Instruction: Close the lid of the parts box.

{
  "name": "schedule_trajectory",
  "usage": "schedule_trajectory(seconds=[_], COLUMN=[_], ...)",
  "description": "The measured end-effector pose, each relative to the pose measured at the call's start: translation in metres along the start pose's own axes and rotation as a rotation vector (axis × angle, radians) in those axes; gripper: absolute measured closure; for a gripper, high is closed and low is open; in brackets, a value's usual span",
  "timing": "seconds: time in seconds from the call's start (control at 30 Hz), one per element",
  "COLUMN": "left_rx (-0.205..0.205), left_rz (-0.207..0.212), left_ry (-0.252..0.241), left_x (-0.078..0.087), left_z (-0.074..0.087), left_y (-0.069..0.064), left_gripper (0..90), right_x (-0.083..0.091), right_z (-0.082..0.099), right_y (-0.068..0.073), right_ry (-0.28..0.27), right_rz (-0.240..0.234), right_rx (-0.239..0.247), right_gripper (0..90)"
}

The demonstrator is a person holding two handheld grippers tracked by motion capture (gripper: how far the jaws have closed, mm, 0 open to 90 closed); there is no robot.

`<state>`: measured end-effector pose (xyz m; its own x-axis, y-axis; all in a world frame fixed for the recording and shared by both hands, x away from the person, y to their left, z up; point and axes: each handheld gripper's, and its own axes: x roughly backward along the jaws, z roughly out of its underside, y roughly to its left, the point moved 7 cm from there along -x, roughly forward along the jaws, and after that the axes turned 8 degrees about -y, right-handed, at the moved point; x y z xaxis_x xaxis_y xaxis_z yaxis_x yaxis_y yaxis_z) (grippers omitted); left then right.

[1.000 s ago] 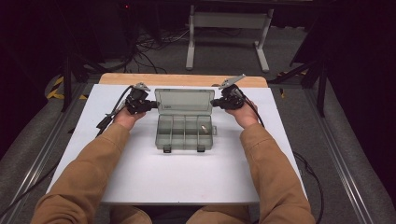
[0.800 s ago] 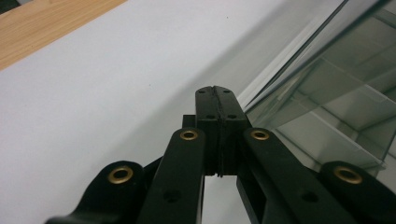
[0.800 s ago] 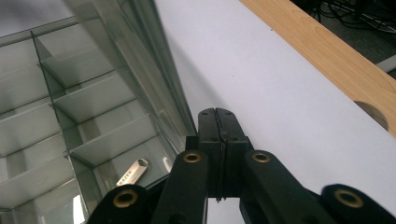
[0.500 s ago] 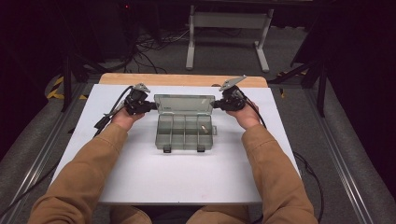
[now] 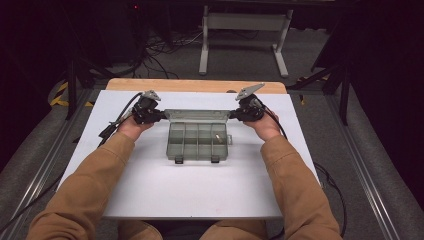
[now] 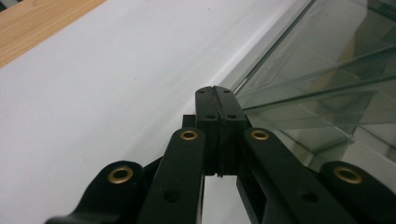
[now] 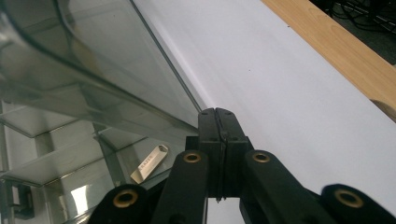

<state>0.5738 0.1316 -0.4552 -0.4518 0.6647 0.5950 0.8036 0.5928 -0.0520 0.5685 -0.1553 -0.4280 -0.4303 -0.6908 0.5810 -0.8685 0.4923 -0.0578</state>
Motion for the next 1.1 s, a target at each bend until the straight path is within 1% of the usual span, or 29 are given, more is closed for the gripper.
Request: schedule_trajectory(seconds=[0.03, 0.1, 0.17, 0.2, 0.23, 0.27, 0.33, 0.37, 0.43, 0.47, 0.5, 0.53, 0.6, 0.63, 0.67, 0.73, 0.77, 0.8, 0.83, 0.87, 0.93, 0.97, 1.0, 1.03, 1.1], left_rx=[-0.008, -0.005, -0.011, 0.000, -0.009, -0.005, -0.012, -0.010, -0.015, -0.008, -0.016, -0.009, -0.011, -0.020, -0.018, -0.029, -0.029, -0.033, -0.033, -0.056, -0.071, -0.074, -0.078, -0.078, -0.090], left_rz=[-0.004, 0.013, 0.014, 0.028, 0.028, 0.046, 0.040, 0.063, 0.061, 0.078, 0.074, 0.084, 0.093, 0.092, 0.100, 0.107, 0.107, 0.110, 0.110, 0.111, 0.110, 0.116, 0.116, 0.116, 0.118], left_ry=[-0.003, 0.004, 0.008, 0.014, 0.017, 0.022, 0.019, 0.030, 0.028, 0.034, 0.028, 0.033, 0.037, 0.034, 0.037, 0.045, 0.045, 0.041, 0.041, 0.040, 0.036, 0.037, 0.032, 0.032, 0.040], left_x=[0.000, 0.002, 0.003, 0.003, 0.004, 0.004, 0.005, 0.007, 0.008, 0.010, 0.011, 0.013, 0.016, 0.017, 0.018, 0.023, 0.023, 0.026, 0.026, 0.028, 0.032, 0.034, 0.037, 0.037, 0.040], left_z=[-0.001, -0.001, -0.001, 0.000, 0.000, 0.000, 0.000, 0.001, 0.000, 0.001, 0.000, 0.000, -0.001, -0.001, -0.001, -0.003, -0.003, -0.003, -0.003, -0.004, -0.005, -0.005, -0.005, -0.005, -0.004], left_y=[0.001, -0.002, -0.002, -0.004, -0.004, -0.006, -0.006, -0.009, -0.010, -0.012, -0.011, -0.013, -0.015, -0.016, -0.017, -0.021, -0.021, -0.026, -0.026, -0.028, -0.033, -0.036, -0.041, -0.041, -0.045], left_gripper=[90.0, 90.0, 90.0, 90.0, 90.0, 90.0, 90.0, 90.0, 90.0, 90.0, 90.0, 90.0, 90.0, 90.0, 90.0, 90.0, 90.0, 90.0, 90.0, 90.0, 90.0, 90.0, 90.0, 90.0, 90.0], right_x=[0.001, 0.002, 0.003, 0.004, 0.006, 0.007, 0.007, 0.009, 0.010, 0.011, 0.013, 0.014, 0.016, 0.017, 0.018, 0.020, 0.020, 0.022, 0.022, 0.023, 0.027, 0.027, 0.029, 0.029, 0.030], right_z=[0.000, 0.001, 0.001, 0.001, 0.001, 0.001, 0.002, 0.002, 0.002, 0.002, 0.002, 0.002, 0.002, 0.002, 0.001, 0.000, 0.000, -0.002, -0.002, -0.003, -0.005, -0.005, -0.006, -0.006, -0.006], right_y=[0.001, 0.004, 0.004, 0.005, 0.007, 0.008, 0.009, 0.011, 0.012, 0.013, 0.015, 0.016, 0.018, 0.020, 0.021, 0.026, 0.026, 0.030, 0.030, 0.032, 0.039, 0.039, 0.044, 0.044, 0.049], right_ry=[0.000, 0.001, 0.002, 0.002, 0.001, 0.001, 0.002, 0.000, -0.002, -0.003, -0.001, -0.001, -0.005, -0.006, -0.006, -0.008, -0.008, -0.007, -0.007, -0.008, -0.013, -0.013, -0.012, -0.012, -0.011], right_rz=[-0.002, -0.008, -0.009, -0.012, -0.014, -0.016, -0.017, -0.020, -0.021, -0.022, -0.025, -0.026, -0.027, -0.028, -0.029, -0.034, -0.034, -0.037, -0.037, -0.039, -0.046, -0.046, -0.051, -0.051, -0.059], right_rx=[0.001, 0.005, 0.004, 0.006, 0.008, 0.011, 0.011, 0.017, 0.018, 0.018, 0.021, 0.023, 0.026, 0.027, 0.029, 0.036, 0.036, 0.039, 0.039, 0.040, 0.049, 0.049, 0.054, 0.054, 0.062], right_gripper=[90.0, 90.0, 90.0, 90.0, 90.0, 90.0, 90.0, 90.0, 90.0, 90.0, 90.0, 90.0, 90.0, 90.0, 90.0, 90.0, 90.0, 90.0, 90.0, 90.0, 90.0, 90.0, 90.0, 90.0, 90.0])
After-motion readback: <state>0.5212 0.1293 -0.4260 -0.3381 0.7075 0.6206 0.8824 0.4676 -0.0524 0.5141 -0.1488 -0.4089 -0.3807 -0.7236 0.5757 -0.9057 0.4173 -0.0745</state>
